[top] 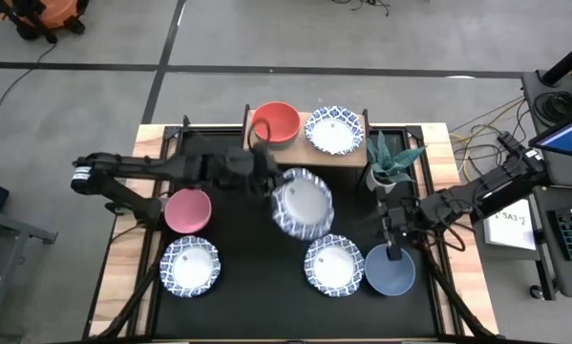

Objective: Place and stack bowls onto a shelf
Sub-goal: Stack the white with blue patterned bowl on top of the white with blue patterned bowl on the shelf

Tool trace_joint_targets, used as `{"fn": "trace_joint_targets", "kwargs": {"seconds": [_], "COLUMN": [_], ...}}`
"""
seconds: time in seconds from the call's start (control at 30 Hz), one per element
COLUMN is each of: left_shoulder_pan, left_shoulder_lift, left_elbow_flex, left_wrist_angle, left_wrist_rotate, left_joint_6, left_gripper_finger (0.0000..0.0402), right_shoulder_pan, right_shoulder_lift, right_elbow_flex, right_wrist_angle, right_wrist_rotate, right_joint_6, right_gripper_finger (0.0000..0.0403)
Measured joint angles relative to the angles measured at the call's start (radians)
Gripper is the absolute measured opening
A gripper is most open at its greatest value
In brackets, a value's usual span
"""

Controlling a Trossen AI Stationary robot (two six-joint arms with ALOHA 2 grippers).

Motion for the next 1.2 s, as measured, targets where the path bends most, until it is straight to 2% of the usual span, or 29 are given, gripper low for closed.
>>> {"fn": "trace_joint_targets", "kwargs": {"seconds": [0.37, 0.67, 0.87, 1.07, 1.2], "left_shoulder_pan": [0.222, 0.294, 0.317, 0.341, 0.356], "left_shoulder_lift": [0.002, 0.064, 0.166, 0.294, 0.349], "left_elbow_flex": [0.007, 0.015, 0.111, 0.278, 0.336], "left_wrist_angle": [0.175, 0.326, 0.319, 0.182, 0.163], "left_wrist_rotate": [-0.002, 0.000, 0.000, 0.001, -0.001], "left_joint_6": [0.027, -0.021, -0.015, 0.034, 0.047], "left_gripper_finger": [0.0000, 0.0000, 0.0000, 0.0000, 0.0000], "right_shoulder_pan": [0.000, 0.000, 0.000, 0.000, 0.000], "right_shoulder_lift": [0.002, 0.000, 0.000, 0.000, 0.000], "right_elbow_flex": [0.000, 0.000, 0.001, 0.001, 0.001], "right_wrist_angle": [0.039, 0.040, 0.042, 0.042, 0.042], "right_wrist_rotate": [-0.032, -0.032, -0.032, -0.032, -0.033], "right_joint_6": [-0.008, -0.010, -0.008, -0.009, -0.008], "right_gripper_finger": [0.0068, 0.0068, 0.0068, 0.0068, 0.0068]}}
